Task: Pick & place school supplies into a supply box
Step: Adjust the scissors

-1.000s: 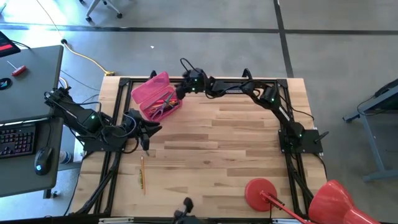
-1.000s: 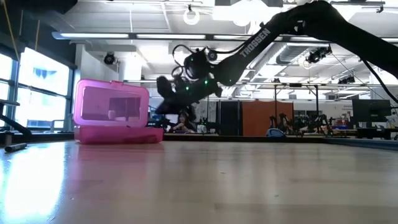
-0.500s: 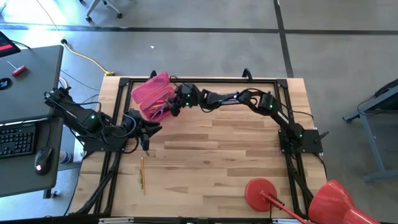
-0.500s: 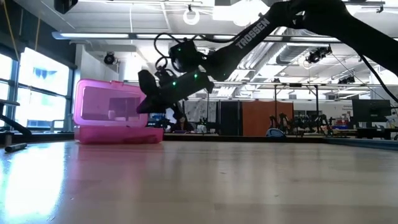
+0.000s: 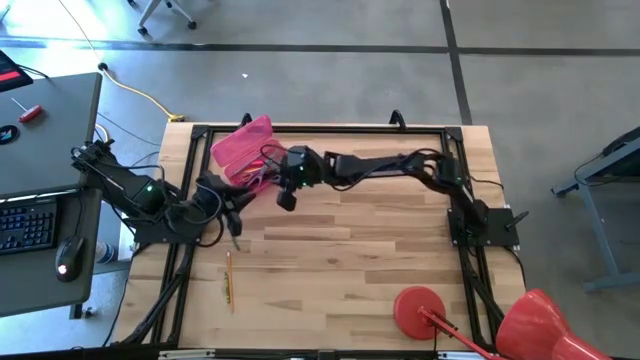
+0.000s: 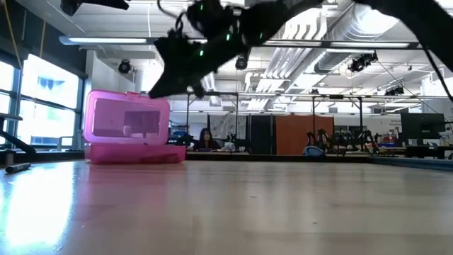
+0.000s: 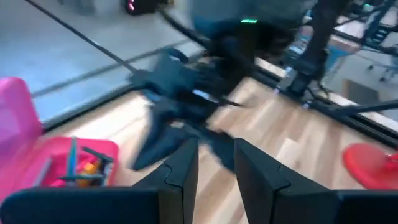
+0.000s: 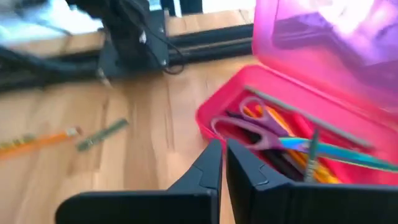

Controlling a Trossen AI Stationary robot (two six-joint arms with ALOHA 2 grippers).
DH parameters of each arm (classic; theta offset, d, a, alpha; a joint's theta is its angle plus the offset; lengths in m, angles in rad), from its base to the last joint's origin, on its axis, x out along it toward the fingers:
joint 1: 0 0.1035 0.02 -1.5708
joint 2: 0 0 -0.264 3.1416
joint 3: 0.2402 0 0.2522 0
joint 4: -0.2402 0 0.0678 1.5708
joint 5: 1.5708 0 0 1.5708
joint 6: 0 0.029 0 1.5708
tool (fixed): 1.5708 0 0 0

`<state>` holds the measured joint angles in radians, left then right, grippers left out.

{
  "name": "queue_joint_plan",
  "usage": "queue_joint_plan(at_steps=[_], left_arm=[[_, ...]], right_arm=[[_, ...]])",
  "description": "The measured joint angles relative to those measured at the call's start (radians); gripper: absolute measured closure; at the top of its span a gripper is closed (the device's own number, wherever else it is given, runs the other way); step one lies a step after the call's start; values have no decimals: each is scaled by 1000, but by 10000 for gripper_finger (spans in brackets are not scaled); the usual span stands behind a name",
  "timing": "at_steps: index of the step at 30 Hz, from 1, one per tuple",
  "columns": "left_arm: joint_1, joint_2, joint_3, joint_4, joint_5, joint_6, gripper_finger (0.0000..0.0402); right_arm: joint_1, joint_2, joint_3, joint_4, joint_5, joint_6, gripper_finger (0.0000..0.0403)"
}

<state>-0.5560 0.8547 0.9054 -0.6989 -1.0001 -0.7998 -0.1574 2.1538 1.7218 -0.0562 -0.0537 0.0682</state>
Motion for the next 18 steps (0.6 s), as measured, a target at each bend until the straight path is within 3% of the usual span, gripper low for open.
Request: queue_joint_plan(at_steps=[3,8,11,15,18], left_arm=[[0,0,0,-43,-44,36,268],[12,-2,0,-99,-92,10,270],[78,8,0,-128,-33,-53,295],[223,58,0,-278,86,-151,377],[350,123,-12,-375,125,-229,381]], right_arm=[[50,-84,-2,-143,130,-98,402],[111,-249,-1,-292,255,-203,402],[138,-344,-1,-351,290,-226,402],[166,-462,-1,-378,298,-233,402],[184,-529,-1,-392,301,-234,402]])
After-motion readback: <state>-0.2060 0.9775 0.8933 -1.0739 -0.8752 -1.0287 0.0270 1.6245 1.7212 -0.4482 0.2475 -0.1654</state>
